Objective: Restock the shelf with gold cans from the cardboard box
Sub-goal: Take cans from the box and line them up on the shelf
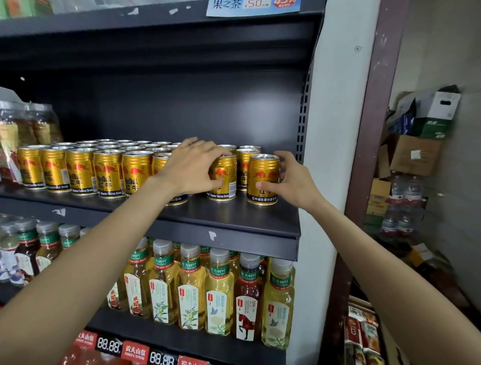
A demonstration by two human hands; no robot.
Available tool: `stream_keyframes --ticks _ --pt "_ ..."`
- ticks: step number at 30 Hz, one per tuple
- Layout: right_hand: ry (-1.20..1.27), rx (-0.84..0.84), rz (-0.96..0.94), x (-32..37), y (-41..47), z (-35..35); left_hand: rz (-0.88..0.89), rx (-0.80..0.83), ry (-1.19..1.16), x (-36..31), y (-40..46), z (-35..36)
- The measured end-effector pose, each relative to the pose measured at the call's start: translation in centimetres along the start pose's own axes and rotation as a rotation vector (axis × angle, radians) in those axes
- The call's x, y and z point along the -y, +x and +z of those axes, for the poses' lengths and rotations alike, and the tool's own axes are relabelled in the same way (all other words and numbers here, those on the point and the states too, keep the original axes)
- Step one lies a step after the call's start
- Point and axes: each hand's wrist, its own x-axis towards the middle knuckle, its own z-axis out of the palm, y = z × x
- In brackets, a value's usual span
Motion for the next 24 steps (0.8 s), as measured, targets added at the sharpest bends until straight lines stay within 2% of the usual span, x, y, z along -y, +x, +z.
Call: stream_keyframes --ticks 13,18,24 --pt "-0.121 0.03 -0.02 2.3 2.8 3.3 -0.095 -0.028 0.079 0.7 0.4 0.7" --pt "-0.141 0.05 -0.021 2.2 3.2 3.3 -0.084 -0.033 0.096 0.9 0.2 0.8" --pt "-0.026 0.169 -0.031 1.3 2.6 2.5 0.0 -0.088 0.182 1.2 -0.6 1.4"
